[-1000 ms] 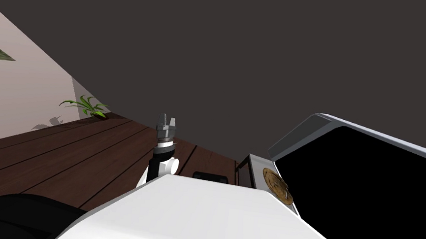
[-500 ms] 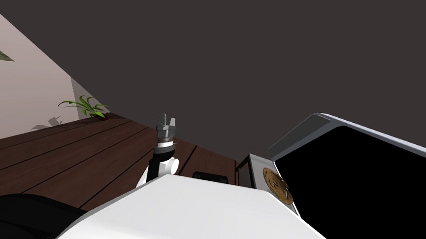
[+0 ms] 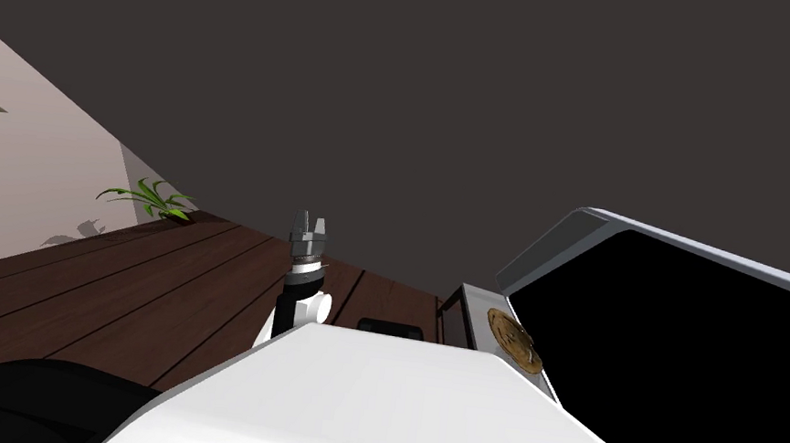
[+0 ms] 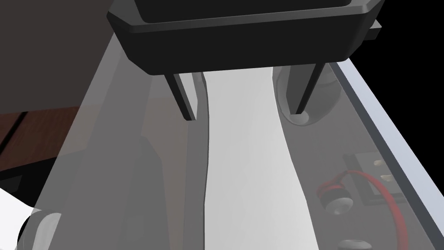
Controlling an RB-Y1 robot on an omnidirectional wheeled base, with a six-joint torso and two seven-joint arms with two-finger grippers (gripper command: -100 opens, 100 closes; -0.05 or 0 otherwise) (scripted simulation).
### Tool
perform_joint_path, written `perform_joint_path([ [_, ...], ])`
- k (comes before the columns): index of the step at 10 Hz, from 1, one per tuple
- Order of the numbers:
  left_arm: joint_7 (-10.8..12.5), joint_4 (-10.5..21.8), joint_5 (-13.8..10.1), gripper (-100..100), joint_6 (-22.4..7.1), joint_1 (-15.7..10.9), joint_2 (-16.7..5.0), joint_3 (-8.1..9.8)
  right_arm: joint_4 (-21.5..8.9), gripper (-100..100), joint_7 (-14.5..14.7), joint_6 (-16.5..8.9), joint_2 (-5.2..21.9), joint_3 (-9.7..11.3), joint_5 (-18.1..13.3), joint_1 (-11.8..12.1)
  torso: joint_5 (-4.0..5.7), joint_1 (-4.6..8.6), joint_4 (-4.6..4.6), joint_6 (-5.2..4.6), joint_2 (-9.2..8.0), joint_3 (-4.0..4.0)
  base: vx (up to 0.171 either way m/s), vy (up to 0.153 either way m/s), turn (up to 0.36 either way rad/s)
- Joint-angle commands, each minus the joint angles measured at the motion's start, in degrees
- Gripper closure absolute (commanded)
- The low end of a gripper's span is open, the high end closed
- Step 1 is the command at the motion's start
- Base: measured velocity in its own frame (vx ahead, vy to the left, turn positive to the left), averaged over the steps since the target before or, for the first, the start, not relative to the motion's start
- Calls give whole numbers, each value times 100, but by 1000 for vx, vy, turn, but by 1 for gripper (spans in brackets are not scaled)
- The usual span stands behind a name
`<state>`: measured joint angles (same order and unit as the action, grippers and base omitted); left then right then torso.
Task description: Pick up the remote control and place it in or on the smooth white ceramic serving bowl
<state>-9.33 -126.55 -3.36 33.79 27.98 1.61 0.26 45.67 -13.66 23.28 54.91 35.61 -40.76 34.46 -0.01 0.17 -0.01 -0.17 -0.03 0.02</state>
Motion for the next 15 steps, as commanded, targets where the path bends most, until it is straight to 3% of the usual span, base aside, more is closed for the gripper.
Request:
perform_joint_path([
  [1,0,0,0,0,0,0,0,0,-34,100,-2,20,197,-28,10,99,0,0,0,0,0,0,17,98,15],
  [2,0,0,0,0,0,0,1,-1,-61,100,-8,32,394,-56,30,203,-10,-29,3,0,5,-4,7,189,12],
  [5,0,0,0,0,0,0,2,-1,-75,100,-21,34,565,-81,59,300,-26,-77,8,-5,3,-6,3,152,2],
  [8,0,0,0,0,0,-1,2,-2,-53,100,-86,-9,938,-140,182,548,-33,-85,7,-1,-9,0,-52,162,34],
  [11,0,0,0,0,0,-2,2,-2,121,100,-234,-142,1270,-224,426,840,-43,-107,2,-9,-43,19,-150,203,55],
  [15,0,0,0,0,0,-2,2,-2,392,100,-388,-229,1489,-355,629,1043,-32,-95,-9,-19,-65,35,-174,186,25],
])
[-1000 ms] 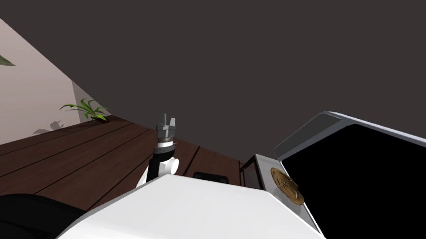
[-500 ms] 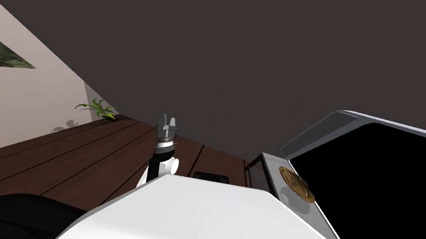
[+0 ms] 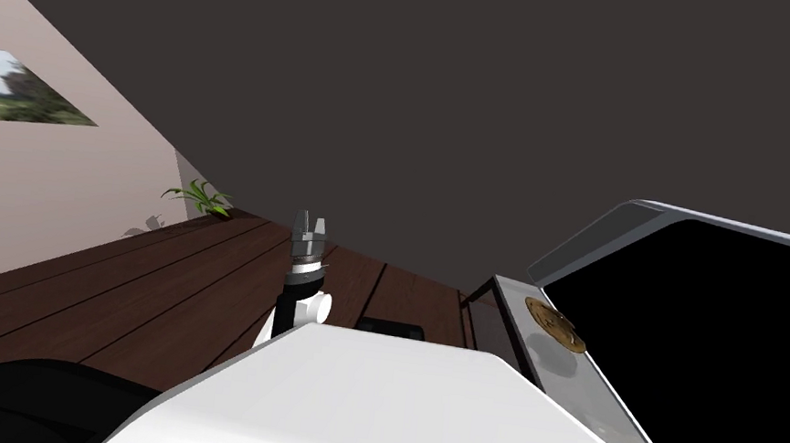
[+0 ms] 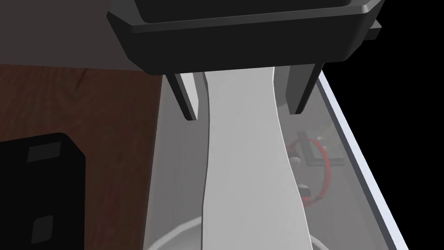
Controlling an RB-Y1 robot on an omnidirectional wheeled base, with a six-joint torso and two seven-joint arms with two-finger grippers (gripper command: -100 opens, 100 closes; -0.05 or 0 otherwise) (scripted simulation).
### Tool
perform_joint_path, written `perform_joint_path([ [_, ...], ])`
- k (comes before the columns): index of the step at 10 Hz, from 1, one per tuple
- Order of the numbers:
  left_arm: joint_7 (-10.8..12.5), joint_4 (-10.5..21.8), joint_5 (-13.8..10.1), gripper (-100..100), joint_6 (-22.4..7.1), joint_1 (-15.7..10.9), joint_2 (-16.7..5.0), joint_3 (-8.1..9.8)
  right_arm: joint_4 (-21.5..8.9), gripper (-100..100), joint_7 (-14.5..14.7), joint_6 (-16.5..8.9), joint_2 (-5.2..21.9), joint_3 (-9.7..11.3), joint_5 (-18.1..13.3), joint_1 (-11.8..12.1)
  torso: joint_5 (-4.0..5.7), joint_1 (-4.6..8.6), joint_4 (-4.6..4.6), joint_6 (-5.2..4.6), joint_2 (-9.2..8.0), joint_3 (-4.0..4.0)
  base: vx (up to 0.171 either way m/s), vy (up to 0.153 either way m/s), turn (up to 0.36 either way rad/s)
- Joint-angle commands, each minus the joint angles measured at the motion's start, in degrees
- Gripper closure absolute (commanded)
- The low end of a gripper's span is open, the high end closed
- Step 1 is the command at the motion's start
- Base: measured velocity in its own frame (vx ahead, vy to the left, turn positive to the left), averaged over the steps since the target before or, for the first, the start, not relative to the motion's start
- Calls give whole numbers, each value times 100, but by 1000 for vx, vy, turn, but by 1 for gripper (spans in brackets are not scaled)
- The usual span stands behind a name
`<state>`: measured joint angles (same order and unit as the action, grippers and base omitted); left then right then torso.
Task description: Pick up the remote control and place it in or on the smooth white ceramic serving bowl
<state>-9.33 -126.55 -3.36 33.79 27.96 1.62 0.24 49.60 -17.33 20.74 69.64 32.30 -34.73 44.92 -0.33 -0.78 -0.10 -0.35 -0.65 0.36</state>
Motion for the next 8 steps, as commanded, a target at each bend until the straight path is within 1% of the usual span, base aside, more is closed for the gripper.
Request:
perform_joint_path([
  [1,0,0,0,0,0,0,0,0,37,100,-43,28,59,-51,45,27,0,0,0,0,0,0,-175,146,10],
  [2,0,0,0,0,0,0,0,0,108,100,-82,49,161,-104,66,89,1,15,-1,0,-7,4,-172,142,5],
  [3,0,0,0,0,0,0,0,0,177,100,-111,90,279,-159,67,145,4,20,-2,1,-8,5,-144,218,-13],
  [4,0,0,0,0,0,0,0,0,251,100,-126,144,394,-212,49,179,3,-3,-1,5,1,1,-116,245,-47],
  [5,0,0,0,0,0,1,0,0,337,100,-121,204,486,-265,14,176,0,-16,2,7,11,-6,-153,209,-72],
  [6,0,0,0,0,0,0,0,0,432,100,-91,264,544,-321,-32,124,0,-8,3,7,4,-3,-158,135,-137],
  [7,0,0,0,0,0,1,0,1,432,100,-91,264,544,-321,-32,124,7,16,2,8,3,-2,-110,51,-44],
  [8,0,0,0,0,0,1,-1,1,531,100,-31,321,570,-383,-87,21,11,53,4,16,17,-9,-120,-19,-91],
])
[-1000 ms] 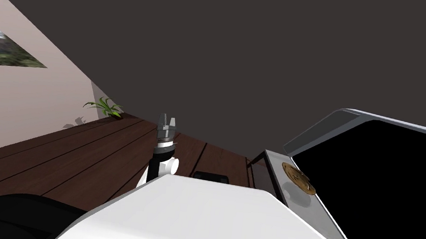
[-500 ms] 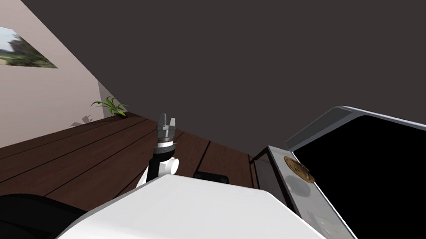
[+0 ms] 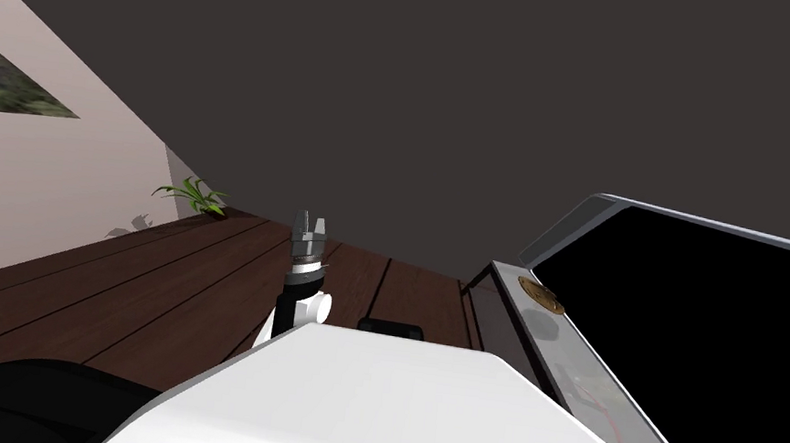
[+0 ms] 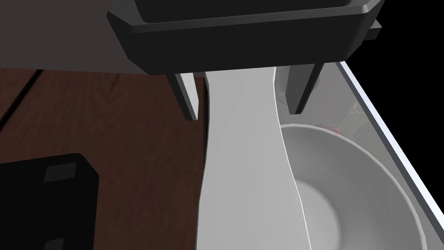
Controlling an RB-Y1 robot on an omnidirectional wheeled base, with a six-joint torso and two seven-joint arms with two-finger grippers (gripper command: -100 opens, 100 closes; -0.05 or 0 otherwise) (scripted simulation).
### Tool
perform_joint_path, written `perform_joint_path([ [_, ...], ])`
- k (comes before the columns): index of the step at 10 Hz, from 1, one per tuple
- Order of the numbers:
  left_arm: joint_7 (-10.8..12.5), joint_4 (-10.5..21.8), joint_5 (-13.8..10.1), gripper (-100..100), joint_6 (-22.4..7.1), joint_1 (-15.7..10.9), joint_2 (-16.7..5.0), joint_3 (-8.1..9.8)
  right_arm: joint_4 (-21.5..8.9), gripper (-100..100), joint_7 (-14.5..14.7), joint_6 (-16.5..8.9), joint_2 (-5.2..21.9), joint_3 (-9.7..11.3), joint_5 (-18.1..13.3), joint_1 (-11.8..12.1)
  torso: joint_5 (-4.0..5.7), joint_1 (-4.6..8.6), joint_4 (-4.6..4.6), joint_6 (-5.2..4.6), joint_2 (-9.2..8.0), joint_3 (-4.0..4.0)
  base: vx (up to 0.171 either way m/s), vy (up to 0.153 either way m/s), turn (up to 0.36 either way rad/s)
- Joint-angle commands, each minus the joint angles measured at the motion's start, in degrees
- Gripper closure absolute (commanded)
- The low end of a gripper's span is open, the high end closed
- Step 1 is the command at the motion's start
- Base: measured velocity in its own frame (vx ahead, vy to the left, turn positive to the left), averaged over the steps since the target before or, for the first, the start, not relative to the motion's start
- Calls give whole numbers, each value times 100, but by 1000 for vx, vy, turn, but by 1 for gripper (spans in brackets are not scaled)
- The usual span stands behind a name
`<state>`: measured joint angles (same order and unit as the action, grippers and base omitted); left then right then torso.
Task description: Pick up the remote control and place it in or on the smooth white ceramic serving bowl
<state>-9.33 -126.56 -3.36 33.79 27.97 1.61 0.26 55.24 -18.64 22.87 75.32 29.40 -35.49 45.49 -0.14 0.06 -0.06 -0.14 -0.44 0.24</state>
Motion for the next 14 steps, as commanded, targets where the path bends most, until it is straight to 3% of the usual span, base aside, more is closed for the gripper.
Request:
perform_joint_path([
  [1,0,0,0,0,0,0,0,0,66,100,187,163,9,-161,-74,-181,0,0,0,0,0,0,-170,-88,-188],
  [2,0,0,0,0,0,0,-1,1,66,100,187,163,9,-161,-74,-181,2,28,0,-8,-15,7,-132,-90,-84],
  [6,0,0,0,0,0,1,-1,1,288,100,472,292,-13,-343,-247,-634,8,51,4,-2,11,-7,-96,-107,-146],
  [8,0,1,0,0,0,0,-1,0,324,100,530,314,-22,-376,-280,-724,8,37,2,7,14,-7,-62,-68,-37],
  [10,0,0,0,0,0,1,-1,1,430,100,716,376,-57,-475,-381,-1010,1,41,6,0,24,-14,-82,-152,-181],
  [12,0,1,0,0,0,0,-1,1,445,100,674,358,-53,-430,-401,-1043,4,50,4,5,14,-8,-57,-91,-38],
  [13,0,1,0,0,0,0,-1,0,470,-100,676,341,-38,-437,-402,-1037,1,21,6,4,28,-15,-6,-12,3],
  [14,0,0,0,0,0,1,0,0,466,-100,677,342,-39,-436,-403,-1037,-4,3,9,4,38,-21,0,0,0],
])
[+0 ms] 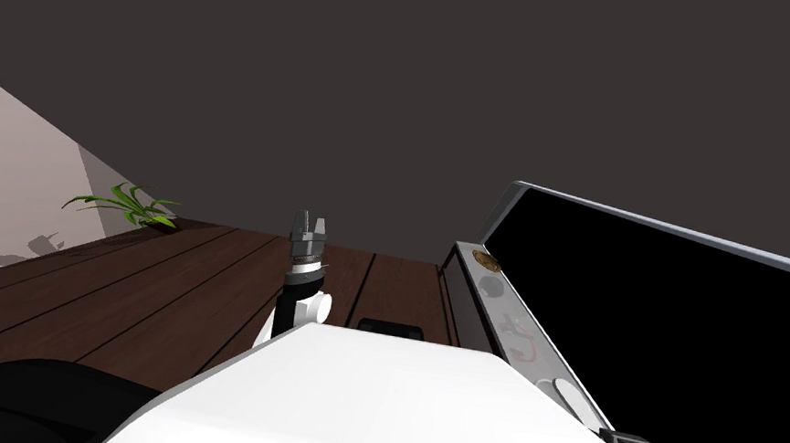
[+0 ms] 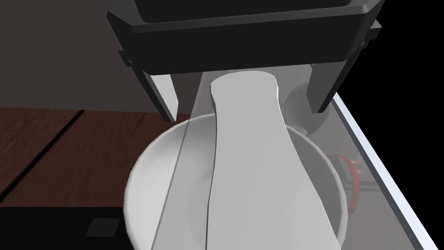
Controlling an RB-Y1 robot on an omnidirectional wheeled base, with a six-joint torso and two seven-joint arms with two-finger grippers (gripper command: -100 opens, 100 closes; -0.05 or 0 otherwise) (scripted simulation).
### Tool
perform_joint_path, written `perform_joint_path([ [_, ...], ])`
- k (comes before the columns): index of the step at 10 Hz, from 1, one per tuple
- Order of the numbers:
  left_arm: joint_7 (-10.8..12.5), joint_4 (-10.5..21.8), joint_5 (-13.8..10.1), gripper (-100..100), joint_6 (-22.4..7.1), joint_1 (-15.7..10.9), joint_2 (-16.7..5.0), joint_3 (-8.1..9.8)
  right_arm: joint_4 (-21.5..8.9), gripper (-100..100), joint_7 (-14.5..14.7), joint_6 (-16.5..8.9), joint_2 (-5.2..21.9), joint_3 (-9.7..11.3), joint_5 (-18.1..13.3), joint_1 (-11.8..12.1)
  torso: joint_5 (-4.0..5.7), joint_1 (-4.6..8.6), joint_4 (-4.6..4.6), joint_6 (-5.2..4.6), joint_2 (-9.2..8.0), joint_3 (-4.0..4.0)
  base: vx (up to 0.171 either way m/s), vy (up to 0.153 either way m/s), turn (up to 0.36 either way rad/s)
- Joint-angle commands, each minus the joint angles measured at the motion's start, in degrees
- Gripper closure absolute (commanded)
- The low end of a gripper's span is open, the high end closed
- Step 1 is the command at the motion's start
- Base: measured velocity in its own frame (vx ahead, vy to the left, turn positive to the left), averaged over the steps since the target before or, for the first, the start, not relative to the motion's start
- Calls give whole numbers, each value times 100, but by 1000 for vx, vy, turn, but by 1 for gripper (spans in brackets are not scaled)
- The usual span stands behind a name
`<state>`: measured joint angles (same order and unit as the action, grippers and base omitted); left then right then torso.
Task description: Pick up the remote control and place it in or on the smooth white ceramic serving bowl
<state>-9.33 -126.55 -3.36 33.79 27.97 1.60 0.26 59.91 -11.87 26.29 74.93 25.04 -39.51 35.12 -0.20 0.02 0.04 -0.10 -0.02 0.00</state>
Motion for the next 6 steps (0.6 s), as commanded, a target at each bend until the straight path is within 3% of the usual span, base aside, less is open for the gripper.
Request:
perform_joint_path([
  [1,0,0,0,0,0,0,0,0,0,-100,0,0,0,0,0,0,0,0,0,0,0,0,0,0,0],
  [3,0,0,0,0,0,0,0,0,0,-100,0,0,0,0,0,0,-1,-4,1,0,3,-2,0,0,0],
  [4,0,0,0,0,0,0,0,0,0,0,0,0,0,0,0,0,-1,-4,1,0,3,-2,0,0,0],
  [5,0,0,0,0,0,0,0,0,90,-100,-84,76,186,-46,20,30,-1,-5,1,0,4,-2,-8,13,-57],
  [6,0,0,0,0,0,0,0,0,134,-100,-126,113,278,-70,30,45,-3,-9,1,0,2,-1,-11,24,-75],
])
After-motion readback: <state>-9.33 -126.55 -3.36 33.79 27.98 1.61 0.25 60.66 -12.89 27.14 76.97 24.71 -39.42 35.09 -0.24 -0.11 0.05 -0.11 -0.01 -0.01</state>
